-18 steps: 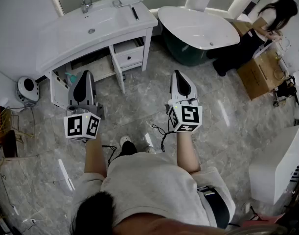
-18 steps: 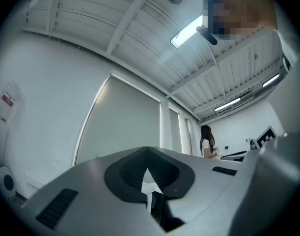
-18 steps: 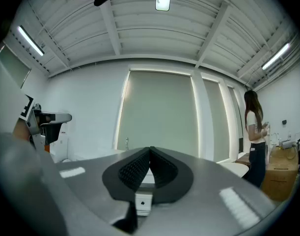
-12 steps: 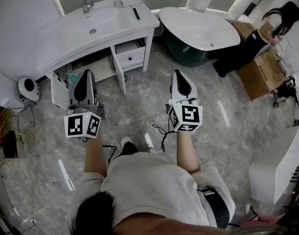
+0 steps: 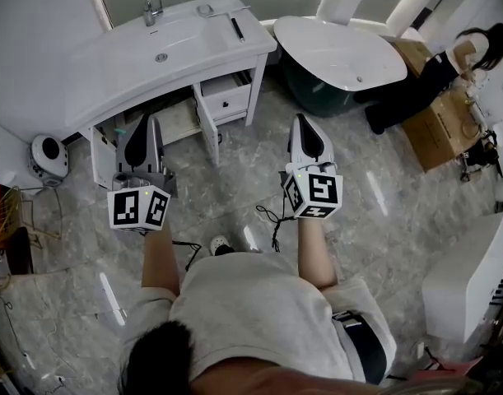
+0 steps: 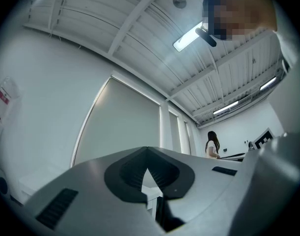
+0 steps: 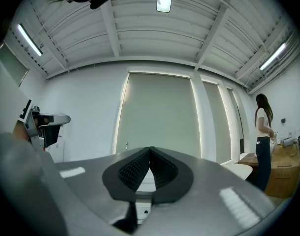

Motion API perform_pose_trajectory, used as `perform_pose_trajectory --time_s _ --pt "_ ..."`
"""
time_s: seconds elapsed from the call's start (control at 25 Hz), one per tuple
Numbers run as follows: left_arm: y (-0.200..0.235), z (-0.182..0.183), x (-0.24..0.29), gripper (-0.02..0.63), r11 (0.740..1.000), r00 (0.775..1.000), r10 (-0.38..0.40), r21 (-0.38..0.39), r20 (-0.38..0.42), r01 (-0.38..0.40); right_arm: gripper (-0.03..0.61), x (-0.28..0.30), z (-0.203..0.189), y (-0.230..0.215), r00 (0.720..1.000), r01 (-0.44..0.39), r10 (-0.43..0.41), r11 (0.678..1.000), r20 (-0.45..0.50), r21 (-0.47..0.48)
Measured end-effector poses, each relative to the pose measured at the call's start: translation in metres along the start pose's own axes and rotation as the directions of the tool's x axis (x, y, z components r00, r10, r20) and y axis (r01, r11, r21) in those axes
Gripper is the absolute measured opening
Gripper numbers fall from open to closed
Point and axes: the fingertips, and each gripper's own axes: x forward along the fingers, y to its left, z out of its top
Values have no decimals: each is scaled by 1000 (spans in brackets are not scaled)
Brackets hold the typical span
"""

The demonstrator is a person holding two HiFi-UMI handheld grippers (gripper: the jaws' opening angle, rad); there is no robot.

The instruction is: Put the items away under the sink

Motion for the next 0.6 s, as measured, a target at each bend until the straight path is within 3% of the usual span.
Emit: perform_pose_trajectory --time_s 0.6 --pt "56 -9 41 6 999 999 -47 -17 13 47 12 53 -5 24 999 34 -34 999 6 -25"
